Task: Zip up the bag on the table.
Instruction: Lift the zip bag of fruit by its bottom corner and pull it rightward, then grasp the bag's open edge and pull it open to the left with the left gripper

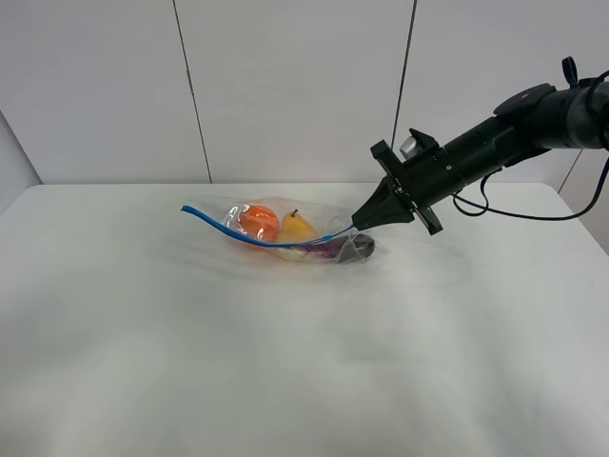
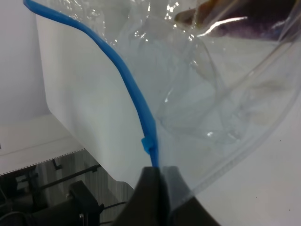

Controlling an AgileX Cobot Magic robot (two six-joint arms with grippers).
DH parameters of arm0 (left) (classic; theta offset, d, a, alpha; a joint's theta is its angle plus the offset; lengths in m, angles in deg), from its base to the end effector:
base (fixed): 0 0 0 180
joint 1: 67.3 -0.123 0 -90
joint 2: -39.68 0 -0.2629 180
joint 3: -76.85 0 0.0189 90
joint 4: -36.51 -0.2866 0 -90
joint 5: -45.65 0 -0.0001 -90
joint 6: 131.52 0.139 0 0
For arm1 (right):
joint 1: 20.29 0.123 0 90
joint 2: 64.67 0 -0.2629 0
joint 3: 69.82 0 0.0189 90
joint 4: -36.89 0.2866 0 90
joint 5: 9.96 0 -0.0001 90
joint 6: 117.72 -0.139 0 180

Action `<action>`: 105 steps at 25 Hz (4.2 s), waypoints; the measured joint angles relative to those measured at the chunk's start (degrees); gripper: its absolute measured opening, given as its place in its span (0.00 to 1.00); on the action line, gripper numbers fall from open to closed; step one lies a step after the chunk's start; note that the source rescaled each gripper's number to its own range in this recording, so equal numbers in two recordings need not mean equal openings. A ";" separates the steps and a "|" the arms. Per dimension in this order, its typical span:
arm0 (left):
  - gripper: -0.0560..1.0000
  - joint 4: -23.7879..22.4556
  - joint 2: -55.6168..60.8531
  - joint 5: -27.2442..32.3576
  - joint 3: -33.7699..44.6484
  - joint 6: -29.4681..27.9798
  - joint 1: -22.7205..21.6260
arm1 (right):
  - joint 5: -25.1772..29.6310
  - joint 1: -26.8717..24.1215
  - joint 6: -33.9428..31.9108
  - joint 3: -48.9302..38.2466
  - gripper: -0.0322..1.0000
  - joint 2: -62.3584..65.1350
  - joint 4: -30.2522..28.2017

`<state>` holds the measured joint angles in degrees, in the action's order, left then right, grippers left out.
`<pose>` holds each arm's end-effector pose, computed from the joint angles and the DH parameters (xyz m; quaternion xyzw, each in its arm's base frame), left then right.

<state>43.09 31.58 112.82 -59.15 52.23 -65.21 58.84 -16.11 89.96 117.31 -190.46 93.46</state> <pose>0.0744 -0.0174 0.2836 0.0514 0.8599 -0.0496 0.5054 0.4151 0.1388 0.1287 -0.0491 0.8998 0.4324 0.0314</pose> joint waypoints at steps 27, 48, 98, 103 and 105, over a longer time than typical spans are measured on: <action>1.00 1.59 -51.32 -25.90 -17.12 31.30 0.00 | -0.09 0.00 0.05 0.00 0.03 0.00 0.11; 1.00 70.77 -84.81 -52.64 -18.22 122.54 28.68 | -0.16 0.00 0.05 0.00 0.03 0.00 0.11; 0.22 92.63 -113.80 -55.82 -33.65 149.96 32.33 | -0.42 0.00 0.05 0.00 0.03 0.00 -0.32; 0.08 92.63 -113.80 -56.12 -33.70 147.76 32.22 | -0.42 0.00 0.05 0.00 0.03 0.00 -0.32; 0.08 92.63 -113.80 -56.32 -33.73 147.50 32.22 | -0.42 0.00 0.05 0.00 0.03 0.00 -0.32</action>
<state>135.72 -82.22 56.50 -92.88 199.73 -32.99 58.42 -16.11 90.01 117.31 -190.46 93.15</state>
